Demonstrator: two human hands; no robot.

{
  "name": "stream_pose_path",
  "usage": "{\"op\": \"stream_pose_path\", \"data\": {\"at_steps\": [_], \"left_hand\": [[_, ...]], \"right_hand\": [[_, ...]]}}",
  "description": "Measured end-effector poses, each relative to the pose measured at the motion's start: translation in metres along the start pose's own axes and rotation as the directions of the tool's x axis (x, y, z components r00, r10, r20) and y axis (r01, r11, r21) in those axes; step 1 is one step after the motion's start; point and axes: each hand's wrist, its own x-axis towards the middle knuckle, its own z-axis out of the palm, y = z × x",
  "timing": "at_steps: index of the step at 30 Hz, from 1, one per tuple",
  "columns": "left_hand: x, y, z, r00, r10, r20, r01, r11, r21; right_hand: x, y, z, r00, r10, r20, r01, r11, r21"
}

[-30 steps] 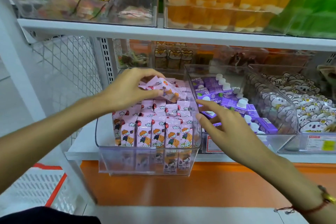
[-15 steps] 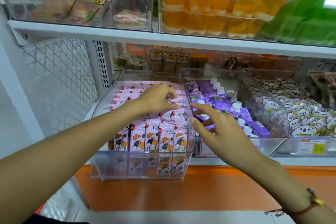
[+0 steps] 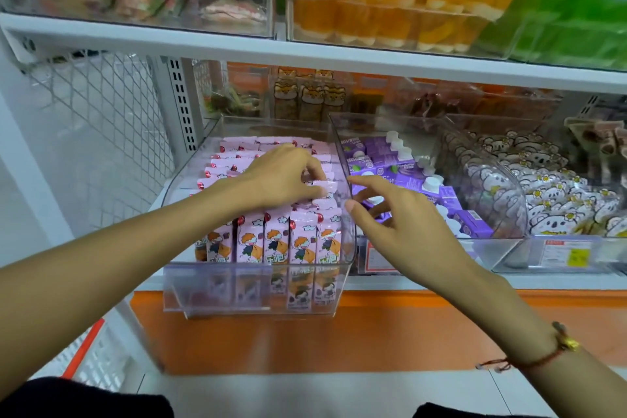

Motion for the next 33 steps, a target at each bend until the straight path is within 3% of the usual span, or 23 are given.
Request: {"op": "stream_pose_path", "data": {"at_steps": [3, 5, 8, 12, 15, 18, 22, 28, 33], "left_hand": [[-0.002, 0.005, -0.004, 0.993, -0.074, -0.09, 0.052, 0.974, -0.221], [-0.005, 0.009, -0.009, 0.97, -0.158, -0.184, 0.066, 0.902, -0.427], [-0.018, 0.019, -0.021, 0.869, -0.355, -0.344, 0.009, 0.707, -0.707], [-0.048, 0.028, -0.032, 0.707, -0.442, -0.552, -0.155, 0.664, -0.731], [-0.068, 0.032, -0.033, 0.714, -0.428, -0.554, -0.22, 0.614, -0.758], [-0.081, 0.033, -0.029, 0.764, -0.424, -0.486, -0.227, 0.529, -0.818], [-0.085, 0.028, -0.026, 0.818, -0.41, -0.404, -0.219, 0.428, -0.877], [-0.083, 0.018, -0.013, 0.908, -0.25, -0.337, -0.107, 0.639, -0.762], [-0.082, 0.023, 0.0, 0.884, -0.208, -0.42, -0.091, 0.803, -0.589]], "right_hand": [[0.0, 0.001, 0.0, 1.0, -0.008, -0.009, 0.008, 1.0, -0.007], [0.001, 0.001, 0.001, 1.0, -0.006, -0.015, 0.006, 1.0, 0.007], [0.006, -0.002, 0.002, 0.995, 0.011, -0.102, -0.007, 0.999, 0.041], [0.014, -0.018, 0.001, 0.966, -0.02, -0.259, 0.067, 0.982, 0.176], [0.014, -0.034, 0.005, 0.987, -0.059, -0.15, 0.108, 0.932, 0.346], [0.014, -0.045, 0.015, 0.992, -0.119, -0.04, 0.125, 0.911, 0.392], [0.02, -0.052, 0.018, 0.981, -0.183, -0.059, 0.19, 0.877, 0.44], [0.029, -0.044, 0.009, 0.992, 0.121, -0.032, -0.049, 0.607, 0.793], [0.025, -0.046, 0.011, 0.989, 0.147, -0.013, -0.073, 0.564, 0.823]]}}
